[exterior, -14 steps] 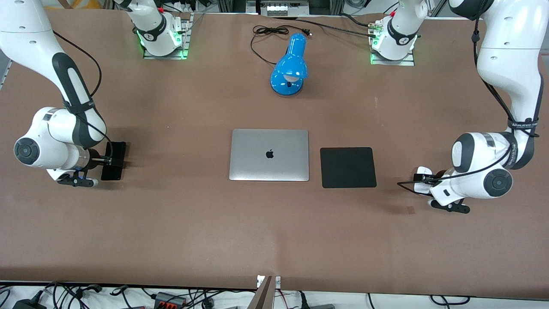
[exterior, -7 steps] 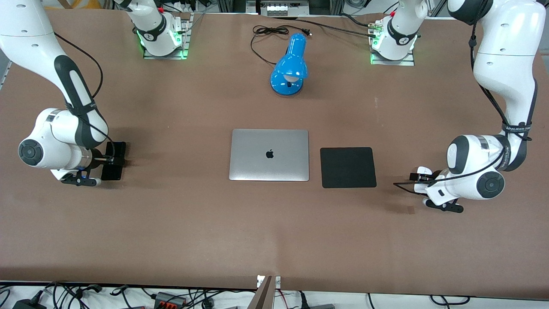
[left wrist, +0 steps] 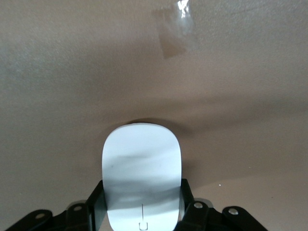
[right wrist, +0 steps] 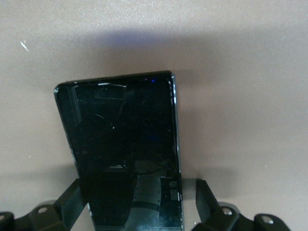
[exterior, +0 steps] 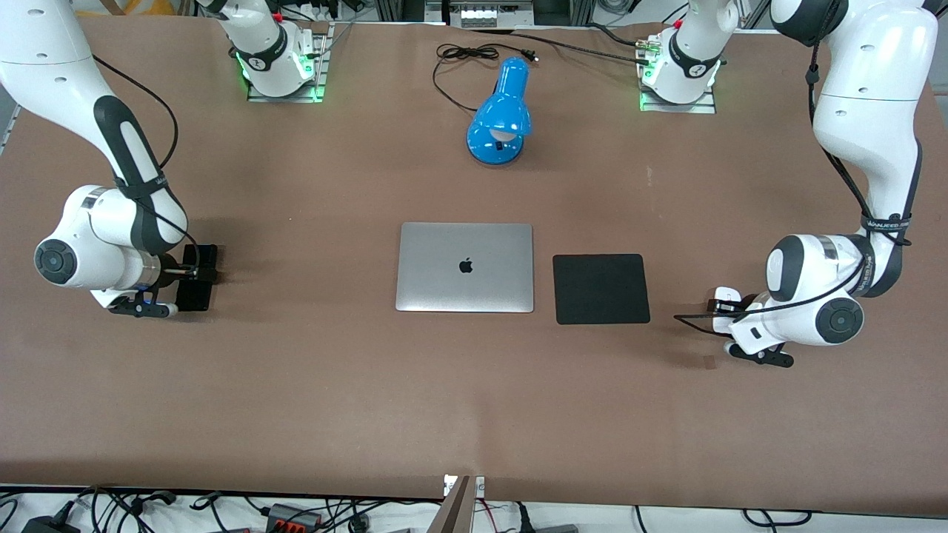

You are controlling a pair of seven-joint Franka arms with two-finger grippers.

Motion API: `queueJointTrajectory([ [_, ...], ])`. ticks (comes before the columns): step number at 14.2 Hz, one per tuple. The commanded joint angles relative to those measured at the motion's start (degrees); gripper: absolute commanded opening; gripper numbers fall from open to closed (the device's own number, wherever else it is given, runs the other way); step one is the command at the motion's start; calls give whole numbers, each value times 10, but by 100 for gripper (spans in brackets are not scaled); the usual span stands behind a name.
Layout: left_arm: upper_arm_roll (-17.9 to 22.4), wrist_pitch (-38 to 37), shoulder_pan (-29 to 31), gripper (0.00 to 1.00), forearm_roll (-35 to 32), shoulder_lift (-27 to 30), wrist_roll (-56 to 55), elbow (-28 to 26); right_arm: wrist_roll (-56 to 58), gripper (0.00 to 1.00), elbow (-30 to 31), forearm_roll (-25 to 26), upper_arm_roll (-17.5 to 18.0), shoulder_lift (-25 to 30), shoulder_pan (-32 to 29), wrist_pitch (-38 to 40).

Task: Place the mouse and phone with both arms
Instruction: 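Carry the phone beside the laptop while the left gripper carries the mouse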

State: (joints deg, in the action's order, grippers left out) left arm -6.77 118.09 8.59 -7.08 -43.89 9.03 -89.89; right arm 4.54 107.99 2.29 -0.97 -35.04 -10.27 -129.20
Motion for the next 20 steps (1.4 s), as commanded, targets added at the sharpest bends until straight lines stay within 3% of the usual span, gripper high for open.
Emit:
queueJointTrajectory([
  [1,-3,-10,-2,41,-14,2,1,30,8,86,5,7,6,-3,-6,2],
  [4,-4,-33,-6,39,-12,6,2,39,8,45,5,7,6,-1,-4,6],
  [6,-5,-36,-7,38,-14,12,2,39,18,28,-1,7,11,3,-4,18],
  [8,-9,-55,-11,37,-12,16,-1,39,22,26,-15,2,18,20,10,50],
  [10,-26,-63,-14,35,-7,24,-7,38,13,26,-44,-1,53,28,24,89],
  [13,-64,-79,-14,33,-5,26,-53,37,-29,26,-67,-3,79,24,58,91],
  [16,-111,-77,-16,33,-4,22,-123,26,-112,26,-80,-4,83,23,117,87],
  [20,-131,-38,-43,33,-2,12,-194,1,-188,26,-79,-54,82,13,191,68],
])
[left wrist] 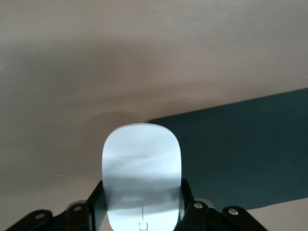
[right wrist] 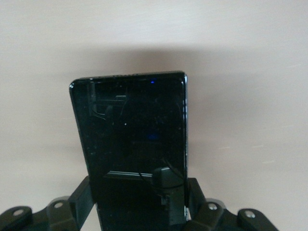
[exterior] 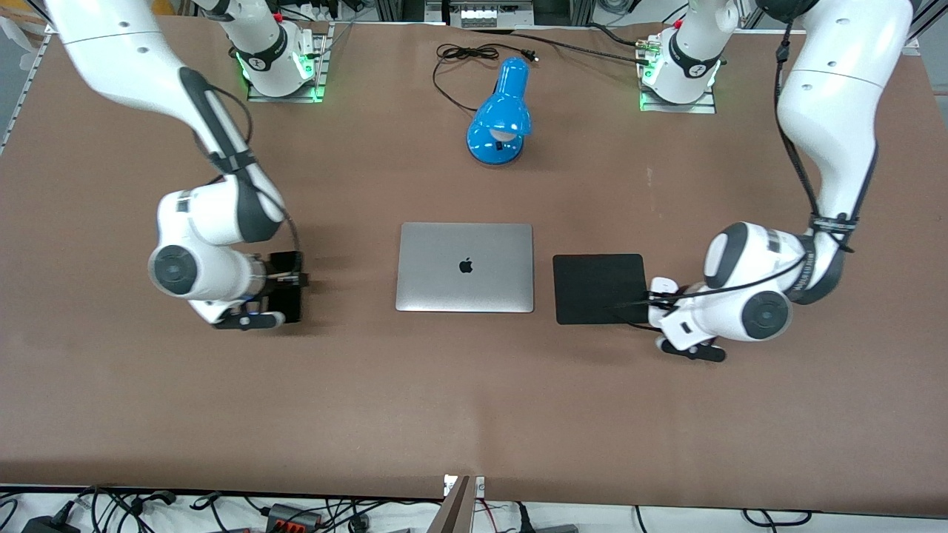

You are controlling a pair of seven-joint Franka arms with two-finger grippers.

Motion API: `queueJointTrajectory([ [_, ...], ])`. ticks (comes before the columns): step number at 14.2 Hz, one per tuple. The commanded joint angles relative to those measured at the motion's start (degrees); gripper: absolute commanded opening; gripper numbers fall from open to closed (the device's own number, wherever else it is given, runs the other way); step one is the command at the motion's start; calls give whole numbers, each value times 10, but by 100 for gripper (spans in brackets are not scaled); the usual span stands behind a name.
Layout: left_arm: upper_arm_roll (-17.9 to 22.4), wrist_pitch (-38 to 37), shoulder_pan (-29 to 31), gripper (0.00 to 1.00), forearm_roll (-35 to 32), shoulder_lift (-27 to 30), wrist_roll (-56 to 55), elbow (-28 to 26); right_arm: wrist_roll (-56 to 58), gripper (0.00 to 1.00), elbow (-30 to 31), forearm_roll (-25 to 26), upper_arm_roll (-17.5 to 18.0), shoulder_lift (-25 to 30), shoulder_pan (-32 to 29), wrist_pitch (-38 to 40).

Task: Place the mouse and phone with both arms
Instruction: 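Carry the phone beside the laptop while the left gripper carries the mouse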

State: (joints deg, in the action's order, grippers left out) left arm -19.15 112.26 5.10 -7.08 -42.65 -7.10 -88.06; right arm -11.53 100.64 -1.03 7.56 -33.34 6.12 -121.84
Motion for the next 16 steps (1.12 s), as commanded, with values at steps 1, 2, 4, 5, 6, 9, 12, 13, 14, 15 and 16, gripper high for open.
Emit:
queueJointTrajectory([
  [1,-7,38,-15,33,-1,-3,-48,-21,-45,26,-4,-28,-3,-8,44,-15],
  [2,-8,45,-24,33,-1,-13,-66,-22,-63,26,-3,-28,-3,-12,56,-25],
  [4,-9,52,-44,33,9,-17,-91,-20,-103,26,-1,-29,-3,-18,83,-41],
  [5,-8,52,-49,33,24,-17,-99,-19,-120,26,1,-29,-3,-23,92,-52],
  [6,-9,52,-54,33,27,-17,-100,-19,-130,26,2,-29,-3,-29,96,-62],
  [9,-8,68,-62,34,27,-24,-93,-22,-131,26,2,-27,-3,-41,105,-73],
  [12,-8,67,-59,54,28,-25,-101,-23,-130,26,1,-19,-4,-45,108,-79],
  [13,-8,67,-58,74,28,-26,-101,-23,-130,26,1,-19,-4,-49,108,-80],
  [14,-8,64,-59,100,28,-26,-113,-23,-130,26,1,-19,-4,-50,108,-80],
  [15,-8,58,-55,100,28,-20,-131,-15,-125,26,1,-19,-4,-50,109,-79],
  [16,-11,31,-47,100,29,-5,-136,-9,-123,26,1,-18,-4,-49,114,-75],
])
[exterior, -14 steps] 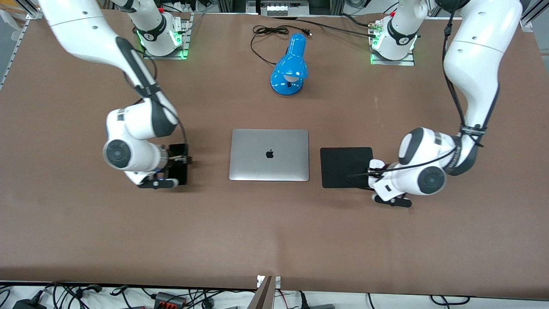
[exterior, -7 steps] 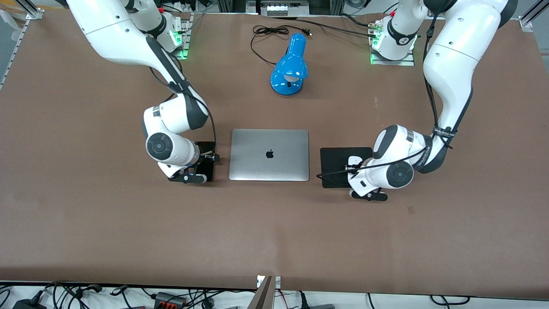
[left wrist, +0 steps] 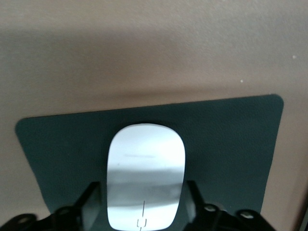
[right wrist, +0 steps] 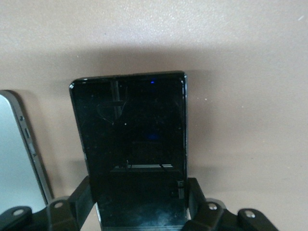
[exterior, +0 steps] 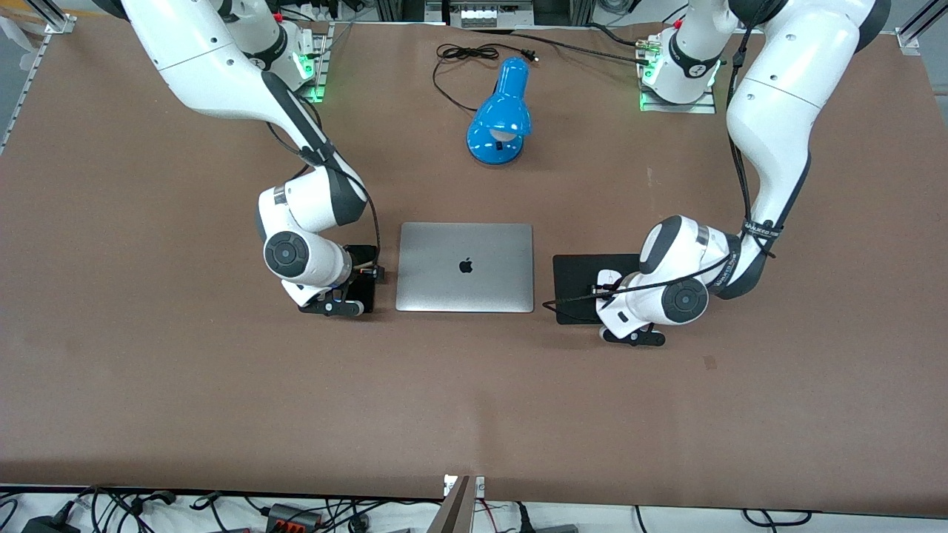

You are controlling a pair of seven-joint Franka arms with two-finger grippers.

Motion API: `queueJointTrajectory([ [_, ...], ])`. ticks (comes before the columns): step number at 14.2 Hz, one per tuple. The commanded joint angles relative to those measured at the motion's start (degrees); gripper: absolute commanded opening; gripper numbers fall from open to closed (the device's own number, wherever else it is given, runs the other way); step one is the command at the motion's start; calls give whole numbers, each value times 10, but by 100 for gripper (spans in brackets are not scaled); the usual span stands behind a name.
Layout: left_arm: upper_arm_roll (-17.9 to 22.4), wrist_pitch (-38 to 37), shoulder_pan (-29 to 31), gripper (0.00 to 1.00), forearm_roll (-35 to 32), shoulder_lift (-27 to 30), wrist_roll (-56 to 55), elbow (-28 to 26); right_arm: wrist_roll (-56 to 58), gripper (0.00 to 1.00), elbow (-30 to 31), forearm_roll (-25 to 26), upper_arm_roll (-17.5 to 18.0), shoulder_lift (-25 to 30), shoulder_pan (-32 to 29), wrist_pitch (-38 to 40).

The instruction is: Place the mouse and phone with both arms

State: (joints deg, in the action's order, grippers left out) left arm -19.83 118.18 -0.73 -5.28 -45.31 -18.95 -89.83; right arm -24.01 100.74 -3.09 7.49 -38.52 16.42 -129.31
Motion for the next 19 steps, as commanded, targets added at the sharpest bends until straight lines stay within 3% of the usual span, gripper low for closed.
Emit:
queueJointTrajectory([
  [1,-3,-63,13,100,11,31,-21,35,5,26,0,4,-5,3,12,-1],
  [4,-3,-178,43,100,8,42,-11,107,12,29,5,5,-5,3,12,-1],
  [6,-2,-215,64,100,7,79,-4,112,2,100,6,4,-5,3,11,0],
  [10,-3,-288,121,100,10,192,-7,111,6,100,-13,4,-12,63,2,43],
  [12,-1,-290,145,100,8,241,-4,114,13,100,-39,5,-20,98,-6,85],
  [16,-3,-343,166,100,0,275,-6,147,16,100,-147,9,-56,142,-25,213],
  [19,-6,-359,169,100,10,302,0,128,25,100,-209,14,-65,155,-59,284],
])
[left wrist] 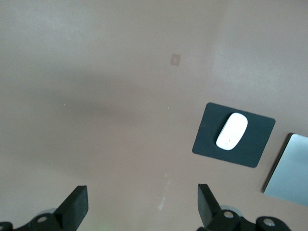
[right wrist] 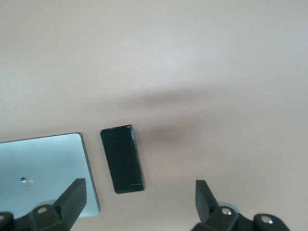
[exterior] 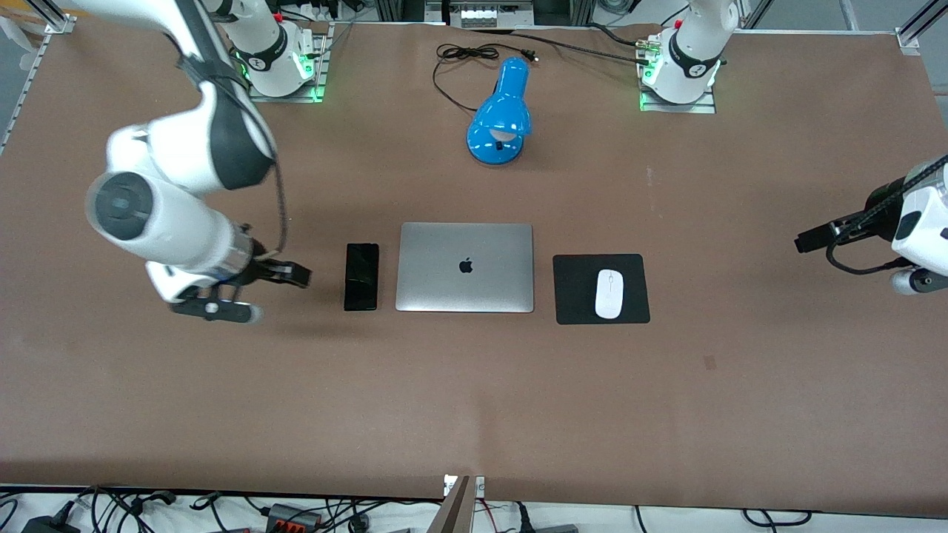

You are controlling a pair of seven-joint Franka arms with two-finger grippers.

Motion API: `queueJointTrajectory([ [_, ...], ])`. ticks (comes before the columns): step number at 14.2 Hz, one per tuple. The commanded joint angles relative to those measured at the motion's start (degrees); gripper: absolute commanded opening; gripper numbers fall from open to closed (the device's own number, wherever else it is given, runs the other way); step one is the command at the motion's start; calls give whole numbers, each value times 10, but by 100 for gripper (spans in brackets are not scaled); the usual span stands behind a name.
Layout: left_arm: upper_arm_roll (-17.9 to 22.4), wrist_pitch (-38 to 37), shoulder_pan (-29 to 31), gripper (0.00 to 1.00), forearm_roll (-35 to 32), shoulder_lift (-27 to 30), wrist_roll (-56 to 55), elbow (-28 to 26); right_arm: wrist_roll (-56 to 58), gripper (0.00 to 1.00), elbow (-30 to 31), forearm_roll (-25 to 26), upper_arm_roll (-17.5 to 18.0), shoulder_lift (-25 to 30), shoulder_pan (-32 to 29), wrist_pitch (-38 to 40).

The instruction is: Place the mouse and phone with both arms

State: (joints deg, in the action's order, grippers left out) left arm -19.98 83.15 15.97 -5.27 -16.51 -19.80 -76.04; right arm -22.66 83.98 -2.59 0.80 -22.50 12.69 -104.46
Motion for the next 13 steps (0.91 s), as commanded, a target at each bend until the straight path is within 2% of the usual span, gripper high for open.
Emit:
queueJointTrajectory([
  [1,-20,-8,-1,100,10,34,6,-25,30,100,-57,17,2,-4,-34,50],
  [3,-34,51,8,100,10,103,5,-130,73,100,-86,28,0,3,-56,77],
  [4,-34,84,13,100,10,127,8,-165,102,100,-90,29,-4,12,-68,83],
  [8,-30,92,16,100,9,112,46,-140,223,100,-89,21,-12,47,-129,84],
  [13,-30,69,20,100,9,116,47,-138,229,100,-86,31,-14,77,-137,111],
])
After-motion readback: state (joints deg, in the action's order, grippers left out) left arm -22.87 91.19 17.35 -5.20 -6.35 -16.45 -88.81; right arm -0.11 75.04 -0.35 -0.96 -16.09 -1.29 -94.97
